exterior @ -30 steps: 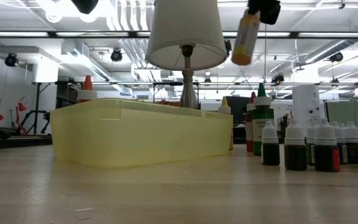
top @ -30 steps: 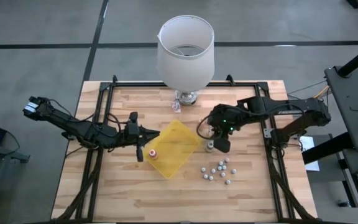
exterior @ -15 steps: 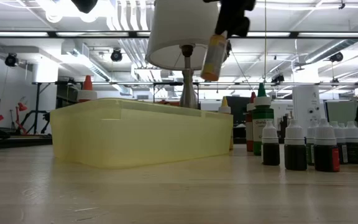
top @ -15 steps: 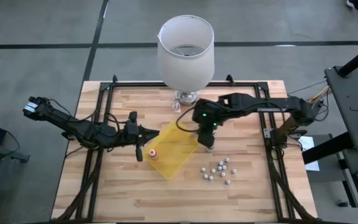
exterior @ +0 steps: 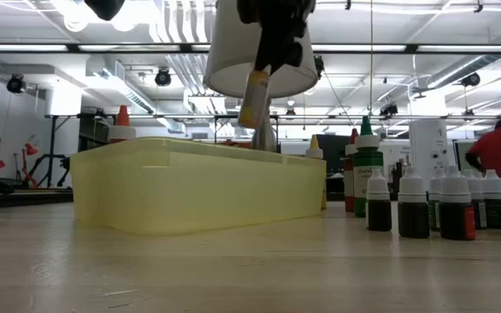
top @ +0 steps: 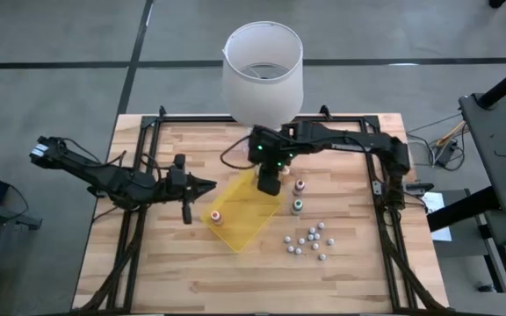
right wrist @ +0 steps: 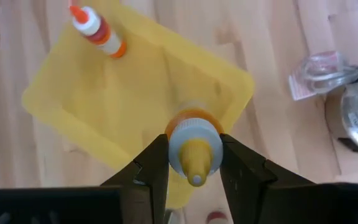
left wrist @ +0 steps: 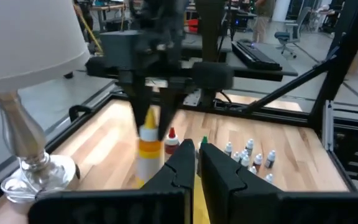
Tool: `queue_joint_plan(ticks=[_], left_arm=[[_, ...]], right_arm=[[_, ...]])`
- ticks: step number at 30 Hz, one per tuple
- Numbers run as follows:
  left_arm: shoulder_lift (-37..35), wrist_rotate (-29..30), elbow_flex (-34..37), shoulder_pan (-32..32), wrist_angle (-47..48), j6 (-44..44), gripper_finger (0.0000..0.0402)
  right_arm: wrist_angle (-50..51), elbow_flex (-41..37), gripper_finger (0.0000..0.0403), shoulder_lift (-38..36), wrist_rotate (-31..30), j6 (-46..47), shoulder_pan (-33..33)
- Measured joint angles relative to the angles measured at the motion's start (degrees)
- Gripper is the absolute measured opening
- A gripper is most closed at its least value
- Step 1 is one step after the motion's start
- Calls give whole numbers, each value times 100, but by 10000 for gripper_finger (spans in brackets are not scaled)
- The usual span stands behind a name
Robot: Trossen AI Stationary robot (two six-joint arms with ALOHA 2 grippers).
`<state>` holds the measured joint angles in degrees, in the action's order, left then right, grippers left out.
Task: Pick & Place food coloring
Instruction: Put the bottom large yellow food coloring bottle into the yellow bin
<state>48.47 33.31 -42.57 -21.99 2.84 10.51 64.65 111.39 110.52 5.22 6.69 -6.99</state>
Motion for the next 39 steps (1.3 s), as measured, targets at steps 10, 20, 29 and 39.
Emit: queue_joint_plan(ticks=[10, 20, 29, 39], left_arm=[[-497, -375, 385, -1, 39, 187, 0], [-633, -371, 534, -1, -136, 198, 0], [-630, -368, 534, 1, -151, 194, 0], [-630, -366, 534, -1, -160, 185, 0]], right_arm=[[131, 656, 108, 952, 107, -512, -140], [119, 754, 108, 1492, 113, -681, -373], [33, 752, 108, 1674, 148, -784, -522], [-49, 746, 108, 1836, 130, -849, -528]])
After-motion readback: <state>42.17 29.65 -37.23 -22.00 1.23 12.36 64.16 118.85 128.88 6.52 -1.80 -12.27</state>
